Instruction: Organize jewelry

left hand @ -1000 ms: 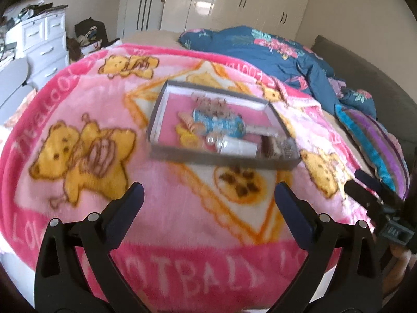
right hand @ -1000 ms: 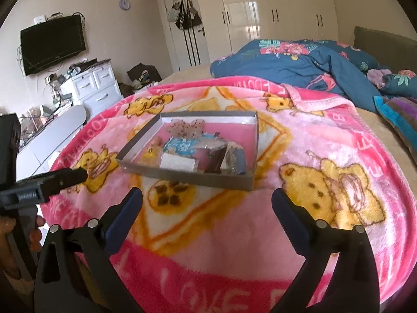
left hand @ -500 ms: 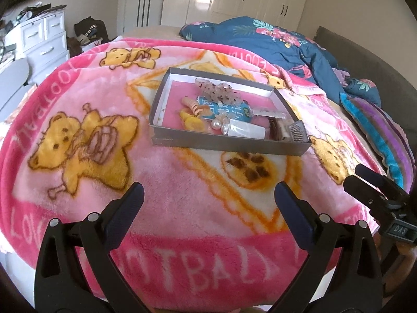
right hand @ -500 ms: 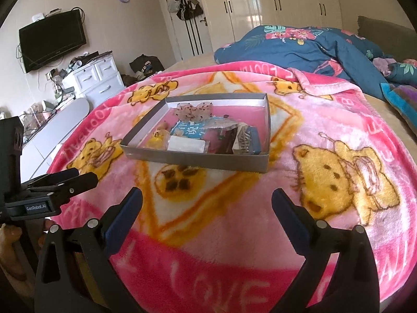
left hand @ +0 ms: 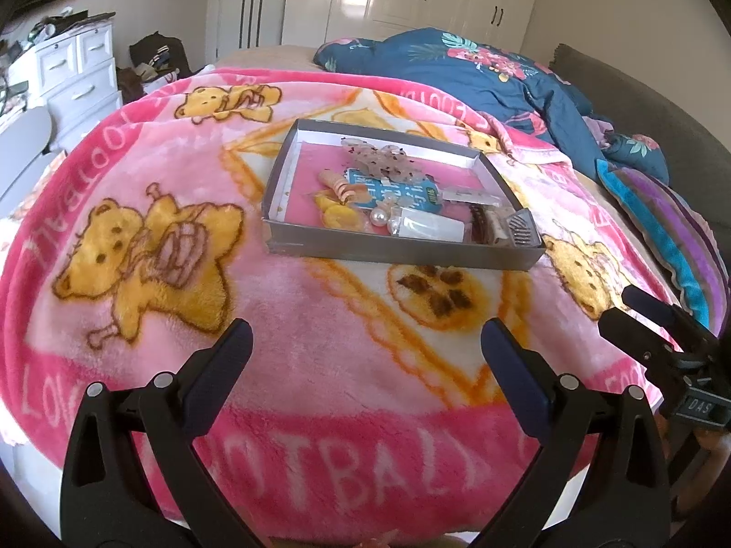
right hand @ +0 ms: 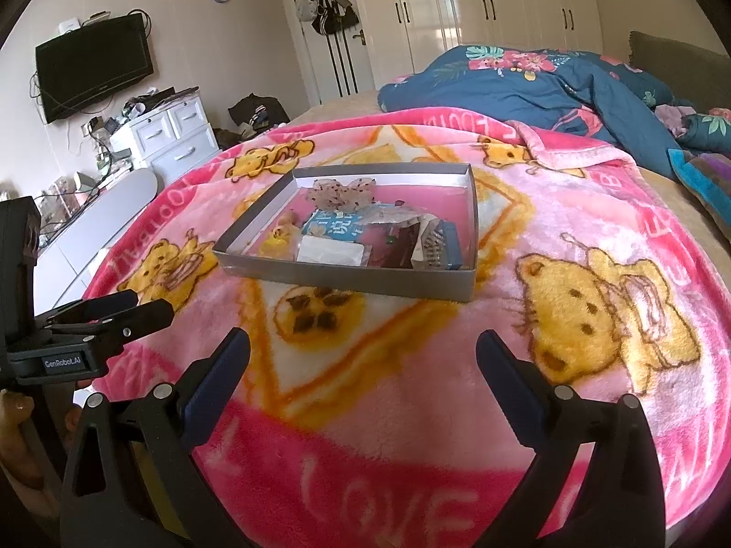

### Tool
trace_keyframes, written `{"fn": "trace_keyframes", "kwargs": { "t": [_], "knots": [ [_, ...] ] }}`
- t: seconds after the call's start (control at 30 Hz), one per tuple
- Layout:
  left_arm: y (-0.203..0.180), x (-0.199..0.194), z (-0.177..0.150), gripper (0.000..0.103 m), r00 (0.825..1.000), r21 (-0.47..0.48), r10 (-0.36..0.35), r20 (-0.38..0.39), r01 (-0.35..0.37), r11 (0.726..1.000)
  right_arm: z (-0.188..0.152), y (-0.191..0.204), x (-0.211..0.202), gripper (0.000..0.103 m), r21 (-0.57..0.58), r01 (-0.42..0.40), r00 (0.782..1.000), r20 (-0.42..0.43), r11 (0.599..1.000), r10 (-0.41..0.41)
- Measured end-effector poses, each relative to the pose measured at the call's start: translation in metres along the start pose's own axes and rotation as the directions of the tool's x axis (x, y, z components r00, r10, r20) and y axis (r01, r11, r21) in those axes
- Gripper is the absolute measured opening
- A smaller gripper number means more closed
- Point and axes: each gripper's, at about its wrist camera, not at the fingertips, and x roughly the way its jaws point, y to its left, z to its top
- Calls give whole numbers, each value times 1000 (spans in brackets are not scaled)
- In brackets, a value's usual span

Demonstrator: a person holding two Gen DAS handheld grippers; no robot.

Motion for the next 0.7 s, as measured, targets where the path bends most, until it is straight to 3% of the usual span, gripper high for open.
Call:
{"fn": "trace_keyframes", "kwargs": {
  "t": [0.7],
  "knots": [
    [-3, -7, 1, 94, 1000, 5, 4, 11, -4, 1000, -1, 0, 0, 99, 3, -2, 1000, -5, 1000, 2]
  ]
}}
